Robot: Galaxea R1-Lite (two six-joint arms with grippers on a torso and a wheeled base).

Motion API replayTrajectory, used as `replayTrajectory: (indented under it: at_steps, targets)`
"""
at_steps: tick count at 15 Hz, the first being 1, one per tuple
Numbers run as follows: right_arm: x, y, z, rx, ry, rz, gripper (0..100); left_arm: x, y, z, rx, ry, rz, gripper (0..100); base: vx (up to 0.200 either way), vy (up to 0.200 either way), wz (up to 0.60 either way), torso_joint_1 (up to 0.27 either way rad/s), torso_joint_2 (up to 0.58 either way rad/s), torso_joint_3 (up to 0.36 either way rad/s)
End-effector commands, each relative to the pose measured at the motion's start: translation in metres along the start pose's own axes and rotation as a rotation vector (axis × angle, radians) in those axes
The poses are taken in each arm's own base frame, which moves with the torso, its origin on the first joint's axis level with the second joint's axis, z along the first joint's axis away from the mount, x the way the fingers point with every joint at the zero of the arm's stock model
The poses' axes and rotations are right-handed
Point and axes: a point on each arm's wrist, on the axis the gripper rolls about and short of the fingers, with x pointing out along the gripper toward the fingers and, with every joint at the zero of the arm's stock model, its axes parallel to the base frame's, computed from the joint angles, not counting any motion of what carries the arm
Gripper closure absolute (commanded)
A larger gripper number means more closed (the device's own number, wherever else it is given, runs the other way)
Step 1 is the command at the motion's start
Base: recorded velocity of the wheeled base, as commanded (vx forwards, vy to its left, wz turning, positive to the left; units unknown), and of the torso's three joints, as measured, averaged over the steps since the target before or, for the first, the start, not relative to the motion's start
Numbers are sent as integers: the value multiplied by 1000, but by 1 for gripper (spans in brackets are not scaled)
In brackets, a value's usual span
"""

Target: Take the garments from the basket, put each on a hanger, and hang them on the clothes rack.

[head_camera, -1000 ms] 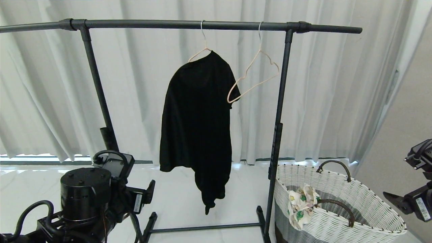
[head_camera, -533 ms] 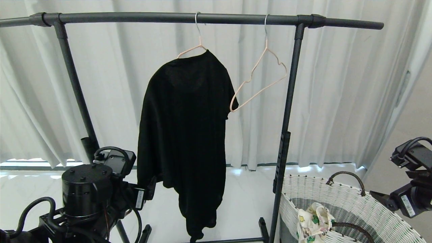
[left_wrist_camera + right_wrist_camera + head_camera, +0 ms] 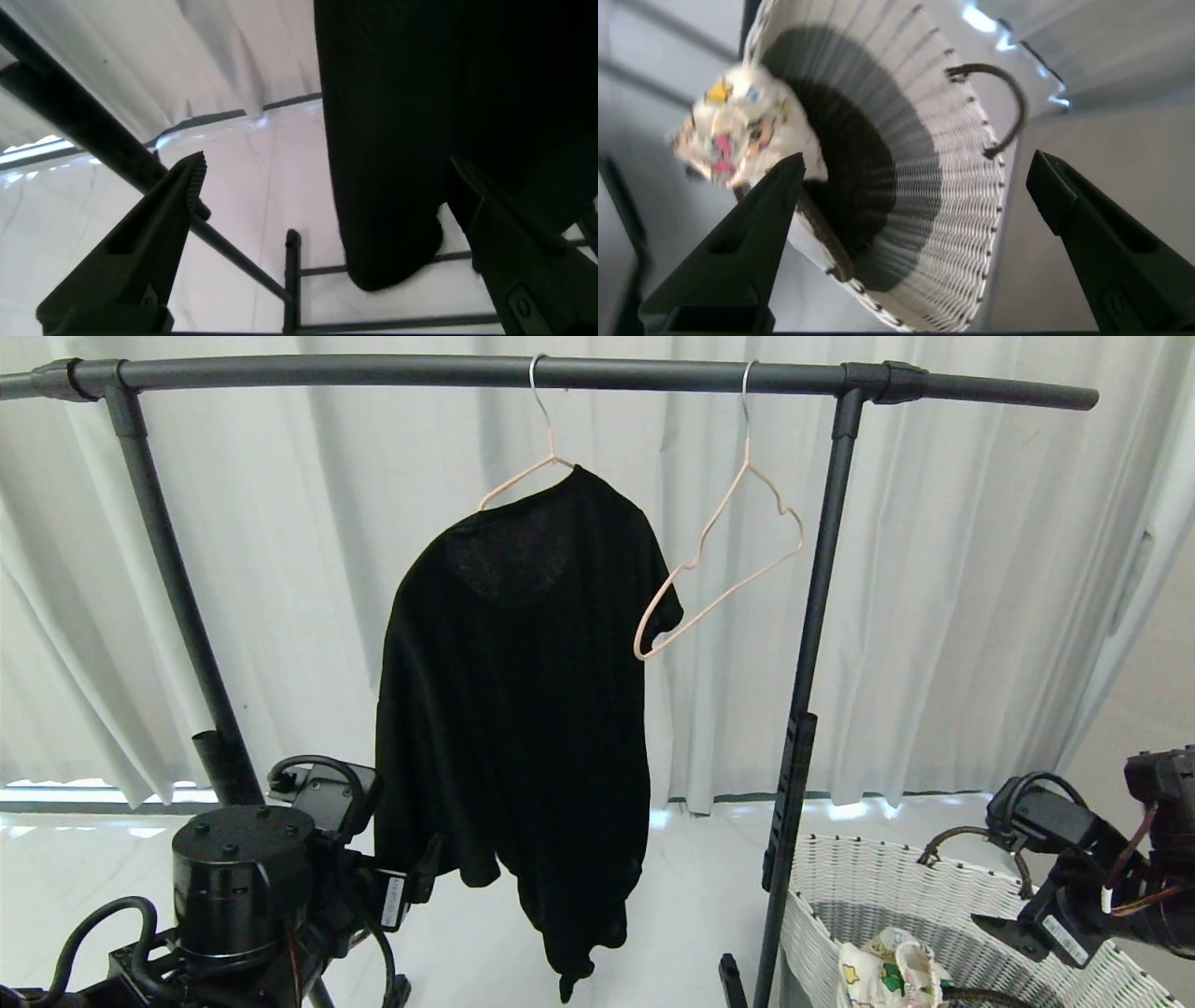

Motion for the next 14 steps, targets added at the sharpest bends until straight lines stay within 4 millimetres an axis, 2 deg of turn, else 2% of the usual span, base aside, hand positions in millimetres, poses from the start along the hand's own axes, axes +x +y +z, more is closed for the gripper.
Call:
replayTrajectory:
  at_steps: [1,3,6,14]
  targets:
    - [33,8,-3,-55,55,84,0,-2,-3,-1,9,2,-16,0,0,0,0,0,0,0]
    - [50,19,-2,-89,45,131,0,-2,-5,-1,12,1,-23,0,0,0,0,0,0,0]
    - [60,30,2,-118,15,200,0,-3,-5,-2,13,3,-25,0,0,0,0,0,0,0]
    - [81,29,-6,-122,80,179,0,-3,-5,-2,13,3,-22,0,0,0,0,0,0,0]
